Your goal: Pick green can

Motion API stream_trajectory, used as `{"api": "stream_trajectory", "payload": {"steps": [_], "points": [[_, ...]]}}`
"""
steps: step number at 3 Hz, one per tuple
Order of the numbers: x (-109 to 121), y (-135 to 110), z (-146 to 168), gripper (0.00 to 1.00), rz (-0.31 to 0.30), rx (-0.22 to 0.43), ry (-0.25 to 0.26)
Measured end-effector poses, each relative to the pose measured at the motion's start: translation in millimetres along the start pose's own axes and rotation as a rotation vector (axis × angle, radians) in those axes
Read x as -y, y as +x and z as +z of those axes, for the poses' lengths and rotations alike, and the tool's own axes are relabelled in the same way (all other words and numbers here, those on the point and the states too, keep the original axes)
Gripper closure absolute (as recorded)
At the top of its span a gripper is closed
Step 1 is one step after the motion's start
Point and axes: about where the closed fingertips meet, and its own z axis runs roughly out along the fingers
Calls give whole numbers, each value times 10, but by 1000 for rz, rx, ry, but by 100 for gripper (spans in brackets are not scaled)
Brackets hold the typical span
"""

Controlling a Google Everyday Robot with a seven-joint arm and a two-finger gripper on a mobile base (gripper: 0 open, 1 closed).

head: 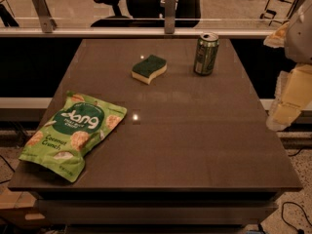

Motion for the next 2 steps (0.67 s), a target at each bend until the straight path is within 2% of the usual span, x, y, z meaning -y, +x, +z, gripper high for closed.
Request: {"api": "stream_trajectory", "payload": {"steps": [1, 2], "points": [[4, -4, -4, 0, 0, 1, 3], [70, -31, -48, 0, 9, 16, 39]]}}
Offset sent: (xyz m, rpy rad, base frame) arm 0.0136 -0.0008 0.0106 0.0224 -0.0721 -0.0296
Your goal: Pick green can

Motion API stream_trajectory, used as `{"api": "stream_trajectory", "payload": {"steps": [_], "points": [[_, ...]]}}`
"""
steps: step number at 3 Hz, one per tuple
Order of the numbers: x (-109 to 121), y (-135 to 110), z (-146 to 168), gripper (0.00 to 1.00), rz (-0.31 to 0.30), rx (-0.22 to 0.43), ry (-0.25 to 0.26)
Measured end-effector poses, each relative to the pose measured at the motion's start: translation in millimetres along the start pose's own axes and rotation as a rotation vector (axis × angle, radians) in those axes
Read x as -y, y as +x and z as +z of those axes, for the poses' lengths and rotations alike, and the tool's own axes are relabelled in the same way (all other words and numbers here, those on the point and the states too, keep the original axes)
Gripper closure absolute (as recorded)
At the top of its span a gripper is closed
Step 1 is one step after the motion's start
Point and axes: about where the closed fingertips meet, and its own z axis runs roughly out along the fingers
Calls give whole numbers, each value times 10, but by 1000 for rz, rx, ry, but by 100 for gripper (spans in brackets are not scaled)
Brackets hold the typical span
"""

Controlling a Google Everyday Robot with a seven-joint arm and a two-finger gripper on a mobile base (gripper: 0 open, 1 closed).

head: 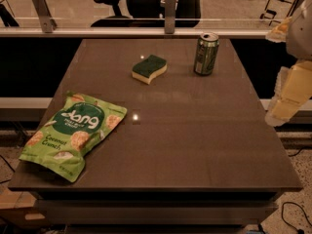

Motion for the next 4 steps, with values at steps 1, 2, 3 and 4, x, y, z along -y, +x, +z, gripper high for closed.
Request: {"api": "stream_trajectory", "payload": {"steps": [1, 2, 3, 4], "points": [[120, -2, -6, 0, 30, 58, 43], [290, 28, 5, 0, 71, 147, 86], [461, 56, 49, 0, 110, 246, 120], [626, 91, 122, 0, 156, 337, 156]]}}
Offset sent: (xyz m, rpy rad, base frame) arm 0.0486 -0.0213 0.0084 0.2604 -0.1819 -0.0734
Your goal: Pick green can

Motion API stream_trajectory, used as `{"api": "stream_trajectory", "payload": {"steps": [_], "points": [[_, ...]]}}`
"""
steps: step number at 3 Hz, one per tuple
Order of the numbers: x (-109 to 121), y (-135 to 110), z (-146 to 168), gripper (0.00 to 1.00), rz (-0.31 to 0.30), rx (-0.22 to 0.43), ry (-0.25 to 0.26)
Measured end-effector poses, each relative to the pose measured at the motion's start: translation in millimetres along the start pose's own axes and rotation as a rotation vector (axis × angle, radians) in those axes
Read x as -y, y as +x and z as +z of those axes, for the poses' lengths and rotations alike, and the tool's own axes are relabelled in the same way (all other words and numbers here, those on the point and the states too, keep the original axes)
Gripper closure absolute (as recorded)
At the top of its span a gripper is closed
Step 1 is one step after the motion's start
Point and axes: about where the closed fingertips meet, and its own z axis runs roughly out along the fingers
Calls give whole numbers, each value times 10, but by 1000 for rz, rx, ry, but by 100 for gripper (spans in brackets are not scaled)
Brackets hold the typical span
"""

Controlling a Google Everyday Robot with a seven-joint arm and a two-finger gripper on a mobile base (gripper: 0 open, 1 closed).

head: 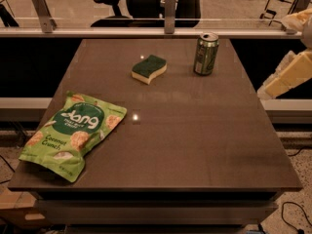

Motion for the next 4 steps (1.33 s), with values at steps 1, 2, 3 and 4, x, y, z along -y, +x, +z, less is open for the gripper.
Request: {"api": "stream_trajectory", "payload": {"steps": [1, 2, 3, 4], "points": [[141, 56, 111, 0, 61, 92, 38], [239, 79, 181, 0, 100, 150, 62], [353, 75, 328, 0, 137, 202, 69], [446, 80, 464, 0, 175, 256, 69]]}}
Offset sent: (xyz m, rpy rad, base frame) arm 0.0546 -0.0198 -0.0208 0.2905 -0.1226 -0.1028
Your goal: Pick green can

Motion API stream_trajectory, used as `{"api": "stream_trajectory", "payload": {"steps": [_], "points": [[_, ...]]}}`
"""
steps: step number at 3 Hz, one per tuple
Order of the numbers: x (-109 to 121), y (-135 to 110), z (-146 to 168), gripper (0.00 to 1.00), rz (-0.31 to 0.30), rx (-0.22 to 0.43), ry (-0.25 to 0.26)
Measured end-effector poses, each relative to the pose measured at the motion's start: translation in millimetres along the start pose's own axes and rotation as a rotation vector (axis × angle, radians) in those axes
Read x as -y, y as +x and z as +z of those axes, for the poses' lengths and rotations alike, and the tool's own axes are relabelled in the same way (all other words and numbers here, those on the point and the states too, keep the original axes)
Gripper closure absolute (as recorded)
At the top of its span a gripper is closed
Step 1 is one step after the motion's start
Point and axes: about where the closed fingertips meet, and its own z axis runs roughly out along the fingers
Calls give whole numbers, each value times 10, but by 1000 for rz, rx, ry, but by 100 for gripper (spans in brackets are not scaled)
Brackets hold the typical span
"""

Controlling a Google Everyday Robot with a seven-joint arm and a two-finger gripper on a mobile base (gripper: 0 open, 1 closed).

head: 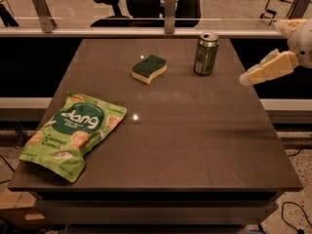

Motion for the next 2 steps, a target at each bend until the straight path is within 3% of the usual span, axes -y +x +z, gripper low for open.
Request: {"api": "stream_trajectory", "payload": {"steps": [2], "points": [[72, 72, 312, 0, 104, 148, -44]]}}
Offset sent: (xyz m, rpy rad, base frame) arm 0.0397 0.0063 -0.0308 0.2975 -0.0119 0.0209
